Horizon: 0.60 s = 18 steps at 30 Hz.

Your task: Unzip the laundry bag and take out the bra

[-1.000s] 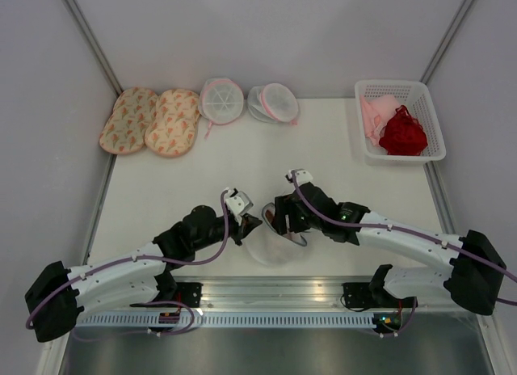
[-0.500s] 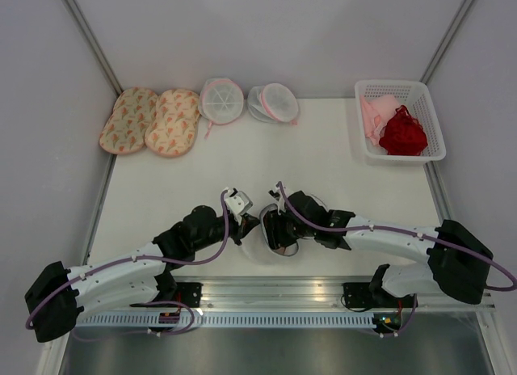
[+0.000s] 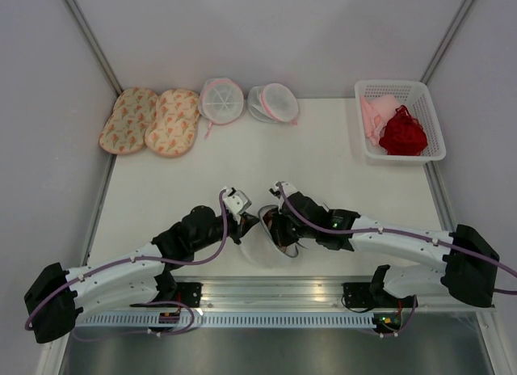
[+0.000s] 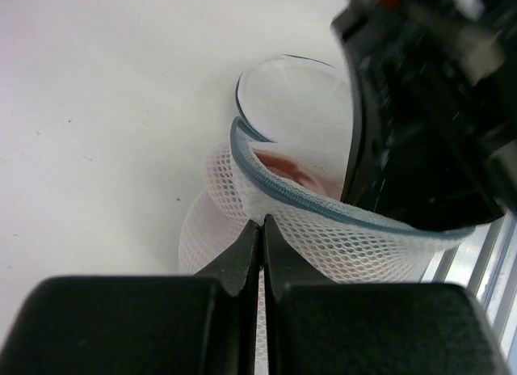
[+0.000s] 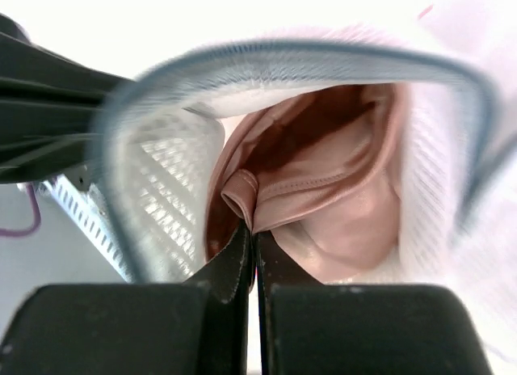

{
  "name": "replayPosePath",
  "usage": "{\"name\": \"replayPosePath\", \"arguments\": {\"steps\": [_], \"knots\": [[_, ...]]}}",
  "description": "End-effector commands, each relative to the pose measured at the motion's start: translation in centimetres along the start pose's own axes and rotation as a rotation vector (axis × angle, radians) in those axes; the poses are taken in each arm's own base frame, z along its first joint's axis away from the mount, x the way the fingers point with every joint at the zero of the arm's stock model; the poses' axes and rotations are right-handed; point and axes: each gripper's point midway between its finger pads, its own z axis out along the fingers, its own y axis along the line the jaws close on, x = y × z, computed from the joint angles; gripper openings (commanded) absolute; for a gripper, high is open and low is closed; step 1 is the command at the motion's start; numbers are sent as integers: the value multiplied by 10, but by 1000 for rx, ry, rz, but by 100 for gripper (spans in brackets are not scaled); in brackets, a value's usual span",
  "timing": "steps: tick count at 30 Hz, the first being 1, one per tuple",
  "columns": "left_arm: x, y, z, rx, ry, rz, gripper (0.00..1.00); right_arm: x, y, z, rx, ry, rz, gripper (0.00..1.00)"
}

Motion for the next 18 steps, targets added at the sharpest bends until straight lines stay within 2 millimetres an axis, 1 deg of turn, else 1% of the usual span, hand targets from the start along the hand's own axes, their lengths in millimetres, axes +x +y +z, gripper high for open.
{"name": "replayPosePath", "arguments": {"steps": [1, 2, 5, 6, 8, 9, 11, 12, 15, 17, 18], "knots": [[-12, 0, -1, -9, -40, -5, 2, -41, -9, -33, 121, -146, -40, 1], [-11, 0, -1, -7, -40, -6, 2, -49, -14, -41, 160, -185, -39, 0], [-7, 1, -1, -11, -31, -10, 2, -53, -24, -54, 226, -206, -43, 0], [-7, 1, -1, -11, -31, -11, 2, -54, -31, -57, 261, -212, -44, 0], [-7, 1, -1, -11, -29, -12, 2, -59, -37, -65, 300, -240, -41, 0], [-6, 1, -1, -11, -28, -13, 2, -65, -46, -74, 361, -272, -38, 0], [-6, 1, -1, -10, -28, -13, 2, -75, -51, -88, 397, -328, -29, 0], [-6, 1, -1, -10, -26, -14, 2, -86, -54, -99, 434, -375, -25, 1], [-4, 0, 0, -6, -19, -14, 2, -110, -53, -126, 448, -478, -6, 0], [-3, 0, 1, -3, -18, -16, 2, -133, -50, -149, 457, -570, 2, 0], [-3, -1, 1, -1, -19, -17, 2, -142, -48, -156, 455, -604, 7, 0]]}}
